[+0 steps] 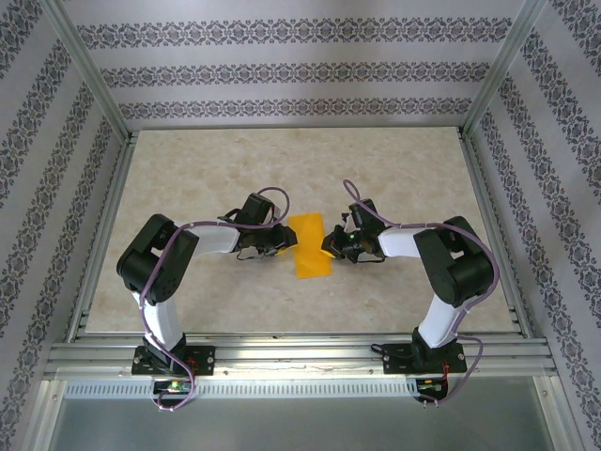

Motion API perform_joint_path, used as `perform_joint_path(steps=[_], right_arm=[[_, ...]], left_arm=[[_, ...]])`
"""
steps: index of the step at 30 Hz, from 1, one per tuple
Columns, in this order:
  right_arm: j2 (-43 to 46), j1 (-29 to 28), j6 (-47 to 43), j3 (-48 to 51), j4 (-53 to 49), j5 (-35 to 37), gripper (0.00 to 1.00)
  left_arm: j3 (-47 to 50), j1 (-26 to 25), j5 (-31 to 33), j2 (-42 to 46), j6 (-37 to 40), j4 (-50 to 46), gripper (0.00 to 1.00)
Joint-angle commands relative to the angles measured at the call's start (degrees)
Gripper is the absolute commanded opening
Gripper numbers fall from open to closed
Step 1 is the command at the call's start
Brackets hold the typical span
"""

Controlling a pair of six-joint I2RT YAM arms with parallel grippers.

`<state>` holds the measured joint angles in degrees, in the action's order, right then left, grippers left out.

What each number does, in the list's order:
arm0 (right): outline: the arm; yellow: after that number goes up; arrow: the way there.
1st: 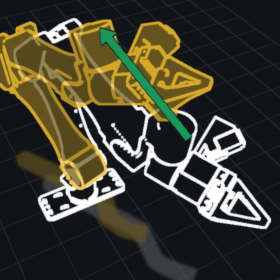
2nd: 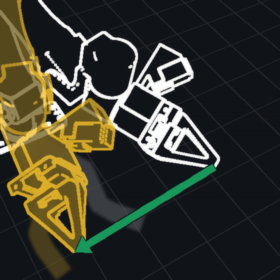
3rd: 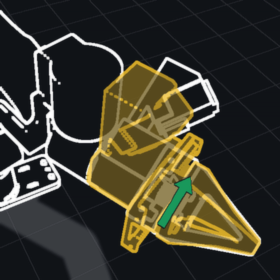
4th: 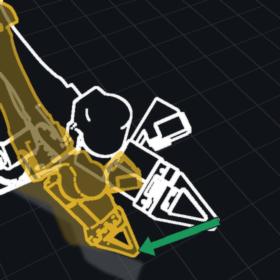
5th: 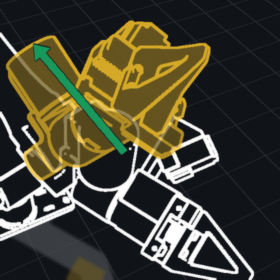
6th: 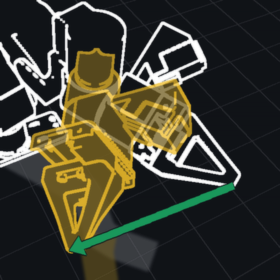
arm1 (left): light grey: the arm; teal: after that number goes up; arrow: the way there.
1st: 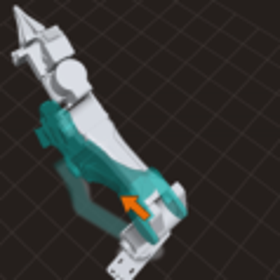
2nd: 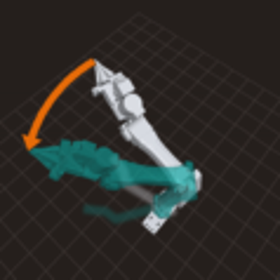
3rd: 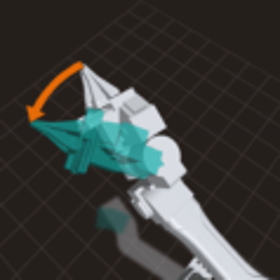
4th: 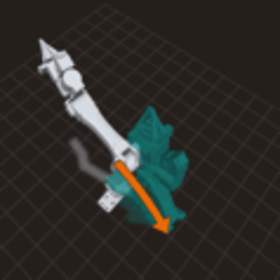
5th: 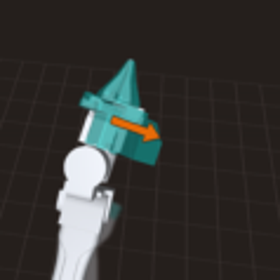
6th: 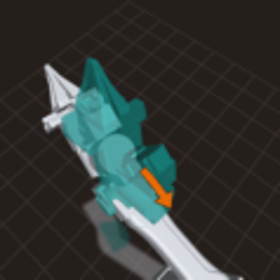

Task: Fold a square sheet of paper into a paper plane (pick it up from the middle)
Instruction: Third fold the triangle at the center of the table.

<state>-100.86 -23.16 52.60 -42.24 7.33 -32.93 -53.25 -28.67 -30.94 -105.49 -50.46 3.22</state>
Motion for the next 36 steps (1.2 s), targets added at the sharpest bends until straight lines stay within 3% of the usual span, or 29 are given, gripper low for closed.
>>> perform_joint_path(steps=[1,14,36], right_arm=[[-2.1,-0.9,-0.5,1.6,-5.8,3.3,0.00],[-2.3,-0.7,-0.7,1.5,-5.6,2.5,0.00],[-2.5,-0.6,-0.8,1.8,-5.3,2.1,0.00]], left_arm=[[-1.4,0.0,-2.0,-2.3,-0.8,0.6,0.31],[-1.4,-0.7,-2.6,-2.7,-1.5,1.9,0.26],[0.2,-0.8,-2.7,-2.2,-4.5,5.9,0.25]])
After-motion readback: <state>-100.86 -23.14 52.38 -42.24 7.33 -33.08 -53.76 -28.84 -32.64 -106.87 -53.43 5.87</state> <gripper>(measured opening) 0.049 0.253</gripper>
